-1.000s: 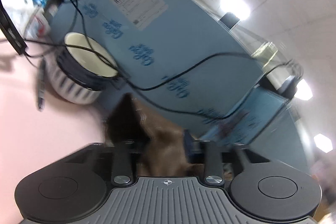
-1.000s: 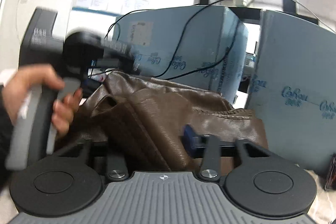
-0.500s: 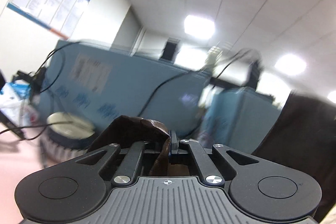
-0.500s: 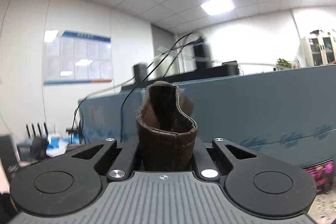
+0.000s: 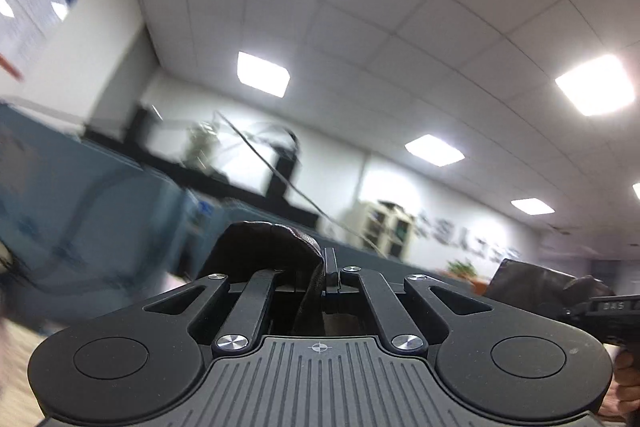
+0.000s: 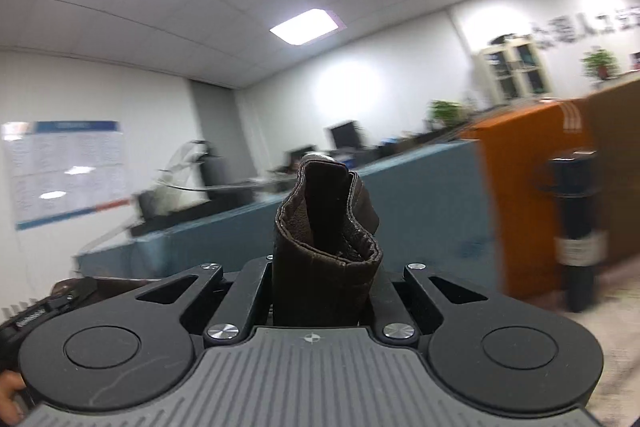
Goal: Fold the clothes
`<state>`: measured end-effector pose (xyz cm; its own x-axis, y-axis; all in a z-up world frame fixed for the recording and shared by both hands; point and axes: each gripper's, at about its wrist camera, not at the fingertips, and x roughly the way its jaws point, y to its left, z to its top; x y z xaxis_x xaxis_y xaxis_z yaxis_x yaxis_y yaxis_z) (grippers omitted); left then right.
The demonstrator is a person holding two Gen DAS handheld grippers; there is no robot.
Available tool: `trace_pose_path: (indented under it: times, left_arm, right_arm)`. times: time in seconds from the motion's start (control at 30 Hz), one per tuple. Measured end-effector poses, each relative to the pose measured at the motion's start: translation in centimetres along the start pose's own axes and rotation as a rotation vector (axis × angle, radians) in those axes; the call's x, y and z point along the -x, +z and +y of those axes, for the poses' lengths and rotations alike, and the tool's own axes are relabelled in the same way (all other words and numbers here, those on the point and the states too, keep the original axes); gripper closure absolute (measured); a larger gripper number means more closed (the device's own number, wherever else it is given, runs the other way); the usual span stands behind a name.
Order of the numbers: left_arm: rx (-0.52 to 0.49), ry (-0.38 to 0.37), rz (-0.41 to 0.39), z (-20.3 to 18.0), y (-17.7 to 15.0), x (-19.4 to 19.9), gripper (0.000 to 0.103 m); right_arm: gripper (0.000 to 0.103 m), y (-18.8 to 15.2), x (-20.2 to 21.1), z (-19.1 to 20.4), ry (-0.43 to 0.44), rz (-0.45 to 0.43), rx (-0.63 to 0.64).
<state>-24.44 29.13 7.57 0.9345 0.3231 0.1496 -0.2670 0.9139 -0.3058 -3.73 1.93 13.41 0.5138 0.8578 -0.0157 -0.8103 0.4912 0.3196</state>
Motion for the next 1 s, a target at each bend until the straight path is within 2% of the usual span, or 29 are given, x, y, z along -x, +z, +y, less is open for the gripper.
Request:
trace_pose_path:
  times: [0.1,0.23,0.3,0.33,0.37,0.4,0.47,0.5,0.53,0.57,0.63,0.7,0.83,0.9,1.0]
  left_arm:
    - [0.035,-0.075,0.141,-0.8,-2.9,-1.3,0.101]
    - [0.01,-0.122,0.319,-2.3,-7.0,-2.7,0.101]
    - [-0.011,-0.148,0.404,-3.0,-8.4,-3.3,0.101]
    - [-0.038,-0.161,0.444,-3.5,-9.0,-3.4,0.101]
    - [-0.068,-0.166,0.477,-4.1,-9.6,-3.5,0.1]
    - [-0.089,-0.159,0.506,-4.4,-10.0,-3.6,0.1]
    - [-0.115,-0.134,0.555,-4.6,-10.5,-4.2,0.098]
    - [-0.112,-0.116,0.561,-4.5,-10.5,-4.5,0.096]
    - [-0.111,-0.107,0.568,-4.3,-10.5,-4.8,0.095]
    - [-0.111,-0.1,0.578,-4.2,-10.4,-5.2,0.092]
    - [-0.123,-0.074,0.577,-4.2,-10.2,-5.9,0.076]
    - [-0.125,-0.047,0.573,-4.0,-10.0,-6.6,0.057]
    - [-0.111,-0.015,0.568,-3.7,-9.8,-7.5,0.053]
    - [-0.095,-0.025,0.574,-3.2,-9.7,-8.0,0.046]
    - [-0.014,-0.034,0.587,-1.9,-9.8,-8.8,0.042]
  right_arm:
    - [0.097,-1.5,2.9,-4.7,-0.116,0.066,-0.019]
    - [0.092,-5.0,5.7,-11.2,-0.309,0.188,-0.055]
    - [0.074,-6.8,6.5,-14.6,-0.428,0.249,-0.085]
    - [0.071,-7.5,6.9,-16.1,-0.482,0.274,-0.113]
    - [0.061,-8.0,7.4,-17.4,-0.509,0.286,-0.145]
    - [0.049,-8.2,8.0,-18.3,-0.519,0.281,-0.168]
    - [0.04,-8.4,8.6,-18.8,-0.545,0.251,-0.174]
    - [0.03,-8.0,8.5,-18.4,-0.557,0.221,-0.153]
    - [0.025,-7.7,8.5,-17.9,-0.567,0.191,-0.133]
    - [0.021,-7.4,8.9,-17.5,-0.565,0.158,-0.12]
    - [0.02,-6.5,9.2,-17.3,-0.512,0.125,-0.113]
    - [0.017,-5.9,9.2,-17.0,-0.436,0.128,-0.111]
    - [0.016,-6.2,8.2,-17.0,-0.289,0.21,-0.156]
    - [0.016,-6.6,7.6,-17.3,-0.219,0.26,-0.203]
    - [0.016,-7.4,6.8,-18.0,-0.16,0.322,-0.258]
